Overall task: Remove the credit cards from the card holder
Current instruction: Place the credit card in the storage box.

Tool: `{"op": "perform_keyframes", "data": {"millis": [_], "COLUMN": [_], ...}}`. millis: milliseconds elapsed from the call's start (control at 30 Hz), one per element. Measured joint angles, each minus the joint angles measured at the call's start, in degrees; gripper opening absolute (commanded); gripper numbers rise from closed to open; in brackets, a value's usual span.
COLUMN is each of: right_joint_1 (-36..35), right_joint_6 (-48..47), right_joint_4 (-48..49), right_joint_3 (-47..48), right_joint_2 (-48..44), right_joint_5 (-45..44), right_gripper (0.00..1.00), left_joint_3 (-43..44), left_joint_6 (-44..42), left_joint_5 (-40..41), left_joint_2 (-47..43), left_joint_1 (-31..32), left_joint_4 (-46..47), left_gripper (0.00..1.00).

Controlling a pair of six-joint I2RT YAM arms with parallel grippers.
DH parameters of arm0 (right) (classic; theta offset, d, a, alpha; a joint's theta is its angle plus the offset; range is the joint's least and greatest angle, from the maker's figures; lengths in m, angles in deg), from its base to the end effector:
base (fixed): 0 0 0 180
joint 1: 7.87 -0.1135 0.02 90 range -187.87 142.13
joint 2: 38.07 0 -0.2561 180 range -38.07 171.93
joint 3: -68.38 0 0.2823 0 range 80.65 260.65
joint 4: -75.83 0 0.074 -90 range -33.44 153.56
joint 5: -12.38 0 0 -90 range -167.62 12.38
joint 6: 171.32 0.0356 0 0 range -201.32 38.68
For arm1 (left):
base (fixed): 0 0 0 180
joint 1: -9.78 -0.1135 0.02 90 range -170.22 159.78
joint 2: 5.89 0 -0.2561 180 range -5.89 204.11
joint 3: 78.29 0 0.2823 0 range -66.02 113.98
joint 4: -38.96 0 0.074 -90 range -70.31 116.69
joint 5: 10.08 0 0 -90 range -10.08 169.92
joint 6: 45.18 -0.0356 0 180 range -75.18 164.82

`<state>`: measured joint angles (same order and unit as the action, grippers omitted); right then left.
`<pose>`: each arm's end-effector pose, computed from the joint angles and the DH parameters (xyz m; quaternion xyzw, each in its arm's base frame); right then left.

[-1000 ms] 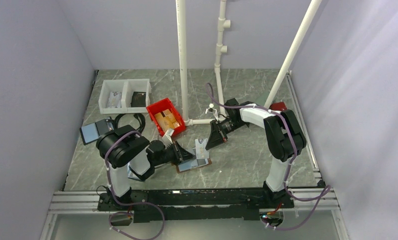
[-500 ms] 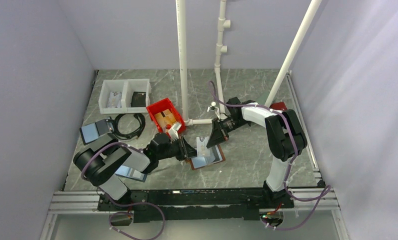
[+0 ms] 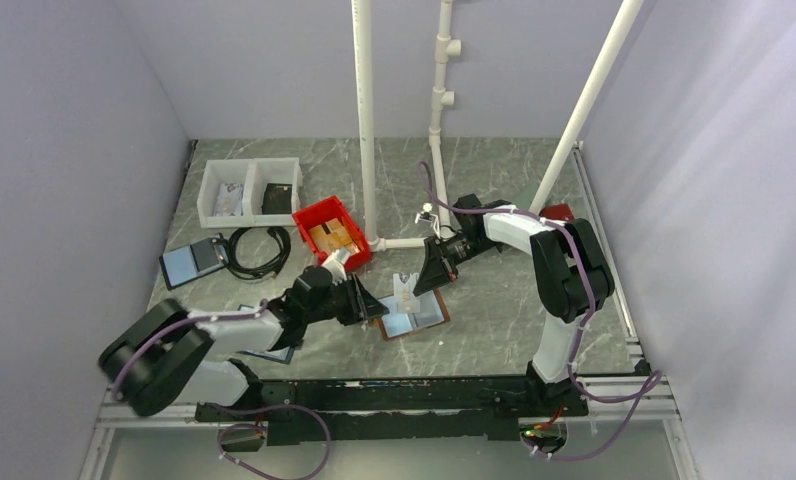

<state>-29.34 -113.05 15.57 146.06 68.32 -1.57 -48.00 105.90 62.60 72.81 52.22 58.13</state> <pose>0.3050 0.1571 0.1410 -0.3577 0.7019 0.6129 0.0621 0.1784 -0.1775 0.1008 -0.0630 0.8539 -0.4731 0.2074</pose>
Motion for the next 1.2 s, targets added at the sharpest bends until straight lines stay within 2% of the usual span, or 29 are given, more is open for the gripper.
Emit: {"op": "perform_keyframes", "data": {"millis": [167,267,333,500,767,867,1100,1200], "right_joint_1": [0.0,0.0,0.0,0.0,-0.1,-0.2,-0.4,-0.6], "right_joint_6": [0.0,0.0,-0.2,-1.2,-2.8,-3.1,-4.1,-4.4], "right_joint_4": [0.0,0.0,0.0,-0.7,-2.3,-2.7,-3.7,-4.1], "right_joint_3": [0.0,0.0,0.0,0.0,0.1,0.2,0.5,0.7], "right_joint_2": [0.0,0.0,0.0,0.0,0.0,0.0,0.0,0.0], "right_joint_5": [-0.1,-0.1,-0.1,0.4,1.2,1.2,1.6,1.9], "right_gripper": [0.0,0.0,0.0,0.0,0.0,0.0,0.0,0.0], "left_joint_3": [-0.6,-3.3,-4.5,-4.8,-1.9,-0.7,0.7,1.1], "left_joint_6": [-3.0,-4.0,-4.5,-5.9,-6.0,-5.8,-5.2,-5.2], "left_joint_5": [3.4,4.2,4.2,3.3,-1.3,-3.0,-5.2,-5.8], "left_joint_2": [-15.3,-23.2,-25.1,-23.1,-10.1,-6.8,-4.2,-3.3], "left_joint_1": [0.0,0.0,0.0,0.0,0.0,0.0,0.0,0.0], "left_joint_4": [-7.7,-7.5,-7.3,-6.6,2.6,6.8,11.1,12.5], "left_gripper": [0.66,0.7,0.7,0.71,0.68,0.61,0.22,0.17]}}
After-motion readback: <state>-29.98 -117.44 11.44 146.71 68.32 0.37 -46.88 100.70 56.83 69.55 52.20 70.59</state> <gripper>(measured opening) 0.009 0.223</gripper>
